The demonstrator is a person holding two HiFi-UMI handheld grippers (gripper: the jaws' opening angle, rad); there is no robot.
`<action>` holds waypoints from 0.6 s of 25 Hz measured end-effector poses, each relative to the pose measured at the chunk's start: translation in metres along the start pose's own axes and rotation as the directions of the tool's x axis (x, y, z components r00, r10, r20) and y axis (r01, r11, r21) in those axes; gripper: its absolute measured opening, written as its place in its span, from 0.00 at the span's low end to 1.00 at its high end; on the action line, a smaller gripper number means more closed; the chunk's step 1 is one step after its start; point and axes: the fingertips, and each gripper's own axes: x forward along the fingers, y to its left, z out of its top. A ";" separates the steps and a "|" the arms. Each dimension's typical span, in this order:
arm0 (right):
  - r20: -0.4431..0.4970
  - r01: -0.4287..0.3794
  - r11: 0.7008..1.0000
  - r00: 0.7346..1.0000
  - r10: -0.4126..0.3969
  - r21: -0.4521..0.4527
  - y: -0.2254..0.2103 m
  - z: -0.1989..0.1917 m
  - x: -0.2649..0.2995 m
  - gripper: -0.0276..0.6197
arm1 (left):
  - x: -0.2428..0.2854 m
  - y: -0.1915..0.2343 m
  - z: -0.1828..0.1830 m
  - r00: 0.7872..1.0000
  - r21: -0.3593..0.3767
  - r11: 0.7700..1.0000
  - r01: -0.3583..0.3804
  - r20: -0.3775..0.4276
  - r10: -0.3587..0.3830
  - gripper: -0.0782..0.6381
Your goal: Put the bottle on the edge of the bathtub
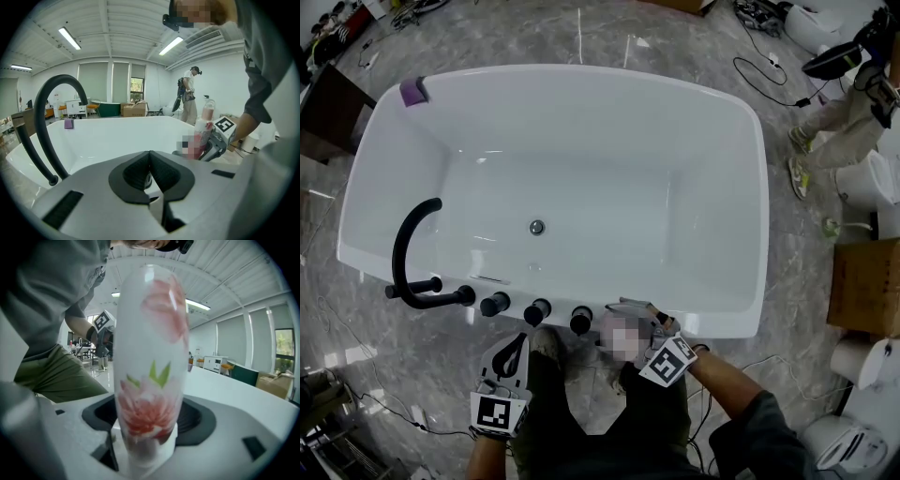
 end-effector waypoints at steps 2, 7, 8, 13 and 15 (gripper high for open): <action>-0.012 0.022 1.000 1.000 -0.021 0.017 -0.002 0.003 -0.007 0.56 | -0.004 -0.003 0.003 1.000 0.001 1.000 0.011 -0.009 -0.011 0.11; -0.076 0.071 0.995 0.995 -0.065 0.074 -0.003 0.014 -0.037 0.56 | -0.021 -0.005 0.037 1.000 0.009 1.000 0.028 0.000 -0.028 0.11; -0.092 0.081 0.993 0.993 -0.073 0.085 -0.002 0.016 -0.045 0.56 | -0.025 -0.004 0.045 1.000 0.005 1.000 0.027 0.003 -0.027 0.11; -0.158 0.164 0.976 0.977 -0.141 0.141 0.000 0.046 -0.090 0.56 | -0.044 -0.009 0.091 0.998 0.020 0.998 0.056 0.021 -0.057 0.11; -0.162 0.216 0.962 0.969 -0.188 0.170 -0.002 0.067 -0.110 0.56 | -0.050 -0.014 0.112 0.997 0.032 0.996 0.077 0.028 -0.078 0.11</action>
